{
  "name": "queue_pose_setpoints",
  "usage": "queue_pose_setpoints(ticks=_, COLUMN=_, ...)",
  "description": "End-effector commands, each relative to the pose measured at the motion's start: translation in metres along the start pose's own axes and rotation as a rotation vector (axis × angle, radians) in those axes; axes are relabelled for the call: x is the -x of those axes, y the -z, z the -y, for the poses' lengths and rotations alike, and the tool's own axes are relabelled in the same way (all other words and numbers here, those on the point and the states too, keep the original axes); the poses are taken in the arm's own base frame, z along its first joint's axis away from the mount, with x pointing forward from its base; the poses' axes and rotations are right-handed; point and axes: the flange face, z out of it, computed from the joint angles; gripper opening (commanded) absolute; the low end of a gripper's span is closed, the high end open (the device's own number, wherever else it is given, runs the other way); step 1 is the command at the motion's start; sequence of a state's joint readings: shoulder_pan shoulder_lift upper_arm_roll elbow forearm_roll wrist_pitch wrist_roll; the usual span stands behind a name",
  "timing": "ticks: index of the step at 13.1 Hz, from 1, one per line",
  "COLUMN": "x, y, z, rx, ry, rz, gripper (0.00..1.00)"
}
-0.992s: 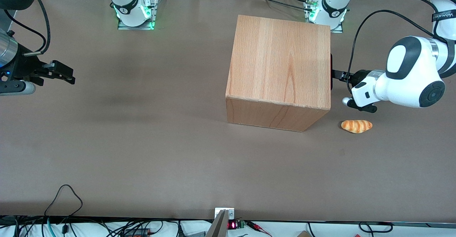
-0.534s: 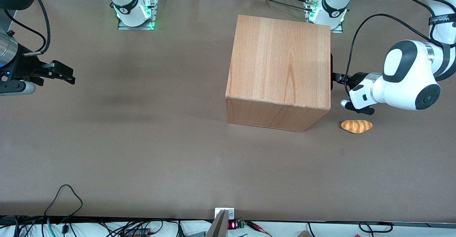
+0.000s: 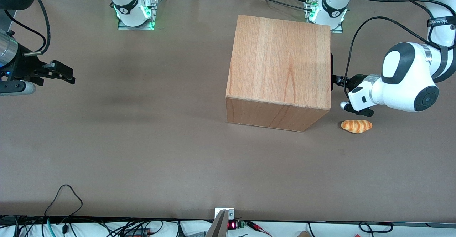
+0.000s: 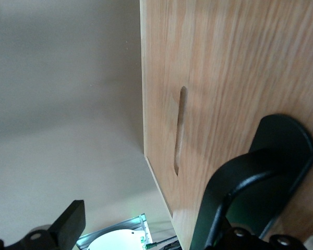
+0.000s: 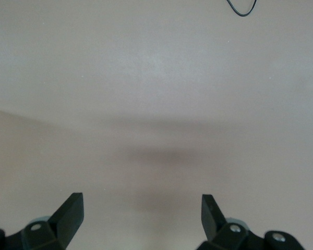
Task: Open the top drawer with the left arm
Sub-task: 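Pull the handle with the left gripper, sliding the drawer out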
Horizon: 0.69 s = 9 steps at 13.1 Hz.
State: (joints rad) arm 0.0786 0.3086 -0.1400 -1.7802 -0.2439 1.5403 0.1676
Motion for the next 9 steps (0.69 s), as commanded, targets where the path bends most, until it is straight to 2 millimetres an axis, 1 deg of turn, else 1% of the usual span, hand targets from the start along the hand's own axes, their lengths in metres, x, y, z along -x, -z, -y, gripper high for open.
queue_pose_setpoints(ticks=1, x=-0.004, y=0.018, z=0.020, rx=-0.031, ry=0.004, rz=-0.050, gripper=1.00)
queue_pose_setpoints(ticks=2, x=-0.002, y=0.027, z=0.028, rx=-0.033, ry=0.015, rz=-0.064, gripper=1.00)
queue_pose_setpoints(ticks=3, x=0.000, y=0.031, z=0.036, rx=-0.029, ry=0.027, rz=-0.073, gripper=1.00)
queue_pose_setpoints(ticks=6, x=0.003, y=0.038, z=0.051, rx=-0.021, ry=0.050, rz=-0.087, gripper=1.00)
queue_pose_setpoints(ticks=9, x=0.011, y=0.050, z=0.078, rx=-0.035, ry=0.086, rz=-0.107, gripper=1.00)
